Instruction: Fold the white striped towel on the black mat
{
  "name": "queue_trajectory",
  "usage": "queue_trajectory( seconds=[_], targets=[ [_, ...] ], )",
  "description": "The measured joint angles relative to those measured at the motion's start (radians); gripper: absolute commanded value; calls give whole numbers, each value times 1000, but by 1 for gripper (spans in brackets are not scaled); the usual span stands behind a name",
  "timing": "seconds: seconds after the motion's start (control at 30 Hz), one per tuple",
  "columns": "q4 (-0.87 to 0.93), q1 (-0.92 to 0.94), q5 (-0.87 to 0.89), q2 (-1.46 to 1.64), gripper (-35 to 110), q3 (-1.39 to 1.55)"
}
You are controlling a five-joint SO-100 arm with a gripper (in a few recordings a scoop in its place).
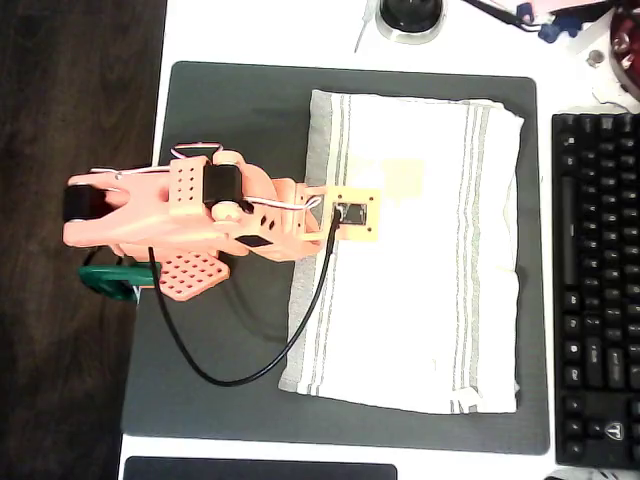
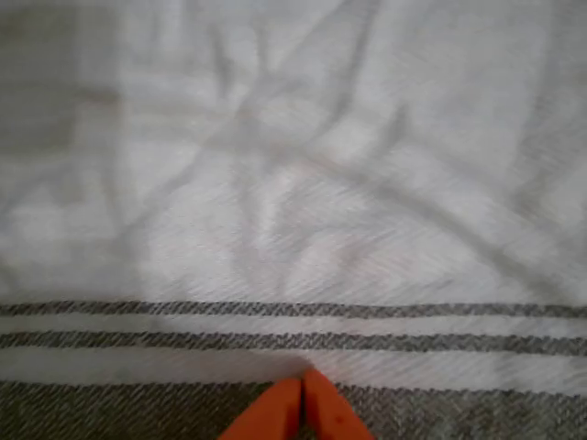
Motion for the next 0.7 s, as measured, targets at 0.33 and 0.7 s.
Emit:
queue_trajectory(
  seconds=[0.33,0.7],
  targets=[
    [0,-26,0,0,1,0],
    [0,-8,0,0,1,0]
  ],
)
